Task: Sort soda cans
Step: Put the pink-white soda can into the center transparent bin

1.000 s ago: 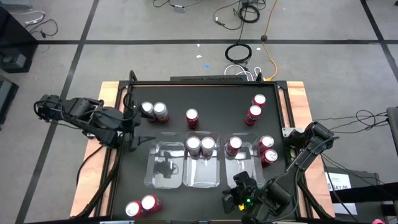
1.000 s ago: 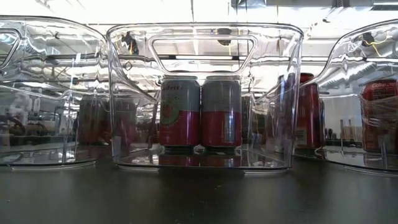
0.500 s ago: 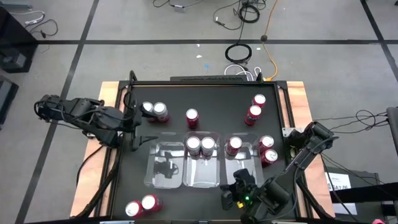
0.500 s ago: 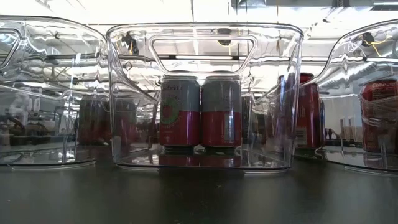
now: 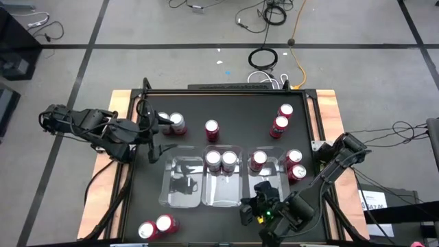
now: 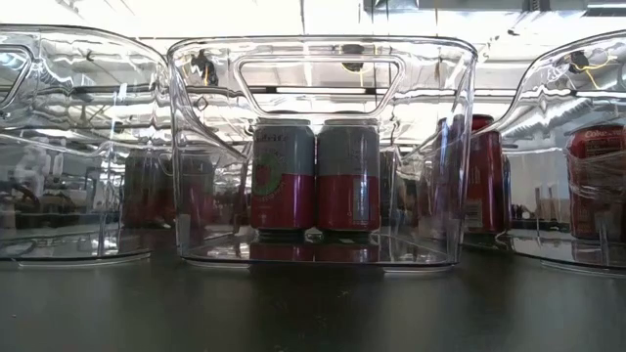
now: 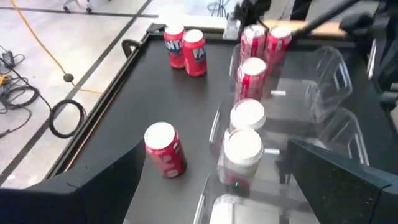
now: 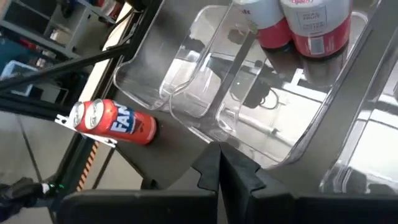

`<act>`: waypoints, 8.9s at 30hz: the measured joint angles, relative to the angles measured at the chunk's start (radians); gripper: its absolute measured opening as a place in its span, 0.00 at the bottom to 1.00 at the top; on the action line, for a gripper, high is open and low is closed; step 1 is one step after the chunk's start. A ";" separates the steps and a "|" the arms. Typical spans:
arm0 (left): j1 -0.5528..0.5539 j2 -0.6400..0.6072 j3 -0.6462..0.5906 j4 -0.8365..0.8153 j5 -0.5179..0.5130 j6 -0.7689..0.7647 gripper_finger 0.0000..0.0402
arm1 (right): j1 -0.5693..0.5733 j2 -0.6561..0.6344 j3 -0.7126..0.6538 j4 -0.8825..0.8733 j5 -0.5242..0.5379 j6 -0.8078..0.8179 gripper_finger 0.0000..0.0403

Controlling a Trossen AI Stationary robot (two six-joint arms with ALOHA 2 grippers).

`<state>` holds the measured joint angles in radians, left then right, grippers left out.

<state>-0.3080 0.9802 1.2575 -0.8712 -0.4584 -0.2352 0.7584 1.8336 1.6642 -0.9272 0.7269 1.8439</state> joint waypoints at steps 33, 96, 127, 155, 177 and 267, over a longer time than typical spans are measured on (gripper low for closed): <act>0.066 -0.002 0.013 0.059 0.197 -0.361 1.00 | 0.103 -0.655 -0.606 -0.070 -0.126 -0.110 0.00; 1.101 0.343 -0.220 -0.263 0.578 0.634 1.00 | 0.085 -0.631 -0.664 0.075 0.011 0.003 0.00; 1.110 0.309 -0.312 -0.240 0.408 0.464 0.80 | 0.086 -0.592 -0.664 0.155 0.009 -0.022 0.00; 0.623 0.160 0.317 -0.281 0.516 -0.123 0.81 | 0.086 -0.592 -0.664 0.153 0.000 -0.166 0.00; 0.058 0.592 0.315 -0.027 0.494 -0.313 0.81 | 0.088 -0.592 -0.664 0.158 -0.052 -0.179 0.00; 0.112 0.935 0.491 -0.271 0.552 -0.316 0.97 | 0.136 -0.520 -0.664 0.324 -0.072 -0.210 0.00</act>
<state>-0.1959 1.9152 1.7489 -1.1427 0.0931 -0.5508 0.8949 1.3136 1.0004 -0.6031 0.6546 1.6341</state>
